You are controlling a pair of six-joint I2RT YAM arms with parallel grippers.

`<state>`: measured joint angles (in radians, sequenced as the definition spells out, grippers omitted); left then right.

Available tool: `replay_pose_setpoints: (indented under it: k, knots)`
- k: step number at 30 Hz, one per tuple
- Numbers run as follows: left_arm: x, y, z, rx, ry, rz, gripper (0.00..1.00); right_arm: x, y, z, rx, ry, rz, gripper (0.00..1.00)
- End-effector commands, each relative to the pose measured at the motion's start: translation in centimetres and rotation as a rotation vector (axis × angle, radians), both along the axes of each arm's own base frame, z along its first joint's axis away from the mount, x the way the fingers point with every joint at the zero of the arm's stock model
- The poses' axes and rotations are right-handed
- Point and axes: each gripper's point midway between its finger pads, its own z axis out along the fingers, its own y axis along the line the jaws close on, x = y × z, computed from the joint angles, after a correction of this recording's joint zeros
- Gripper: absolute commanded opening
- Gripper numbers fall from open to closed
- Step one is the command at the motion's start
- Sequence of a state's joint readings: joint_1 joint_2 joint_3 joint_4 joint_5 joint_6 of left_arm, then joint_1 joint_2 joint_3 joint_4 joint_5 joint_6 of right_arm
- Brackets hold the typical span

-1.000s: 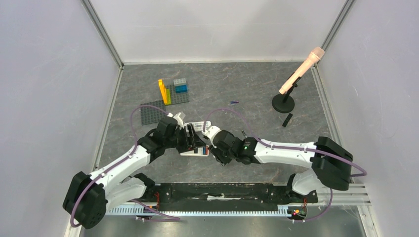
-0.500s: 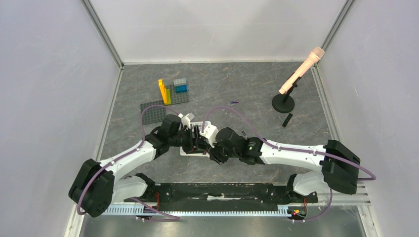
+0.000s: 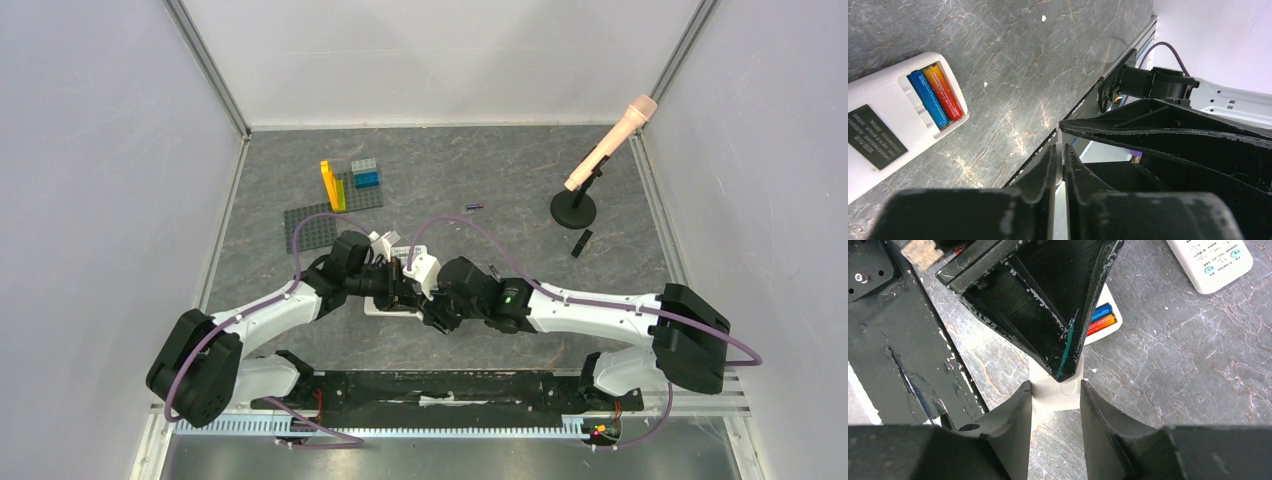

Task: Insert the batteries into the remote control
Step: Pick up the battery cover at the center of the board.

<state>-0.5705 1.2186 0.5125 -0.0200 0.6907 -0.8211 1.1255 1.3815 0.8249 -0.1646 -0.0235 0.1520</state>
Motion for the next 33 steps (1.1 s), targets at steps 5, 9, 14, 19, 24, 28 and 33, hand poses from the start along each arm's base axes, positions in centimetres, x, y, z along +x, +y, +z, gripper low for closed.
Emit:
replay_pose_setpoints:
  k: [5, 9, 14, 19, 24, 28, 33]
  knots:
    - [-0.1, -1.1, 2.2, -0.113, -0.031, -0.045, 0.02, 0.7, 1.1, 2.5, 0.102, -0.016, -0.042, 0.39]
    - [0.3, -1.2, 3.4, -0.131, -0.051, -0.029, 0.02, 1.4, 0.6, 3.9, 0.169, -0.002, -0.168, 0.60]
    - [1.5, -0.9, 5.7, -0.143, -0.103, 0.066, 0.02, 1.6, -0.6, 7.8, 0.403, 0.080, -0.369, 0.85]
    - [3.4, 0.0, 9.3, -0.205, -0.125, 0.274, 0.02, 1.9, -2.1, 11.2, 0.754, 0.317, -0.664, 0.83]
    - [4.8, 1.3, 14.3, -0.380, -0.061, 0.503, 0.02, 1.9, -2.2, 15.1, 1.080, 0.380, -0.688, 0.75]
    - [5.2, 1.8, 17.3, -0.496, -0.008, 0.578, 0.02, 2.5, -1.5, 17.2, 1.140, 0.321, -0.690, 0.73]
    - [5.1, 2.3, 20.0, -0.646, 0.077, 0.626, 0.02, 2.3, -0.9, 20.3, 1.295, 0.263, -0.613, 0.71]
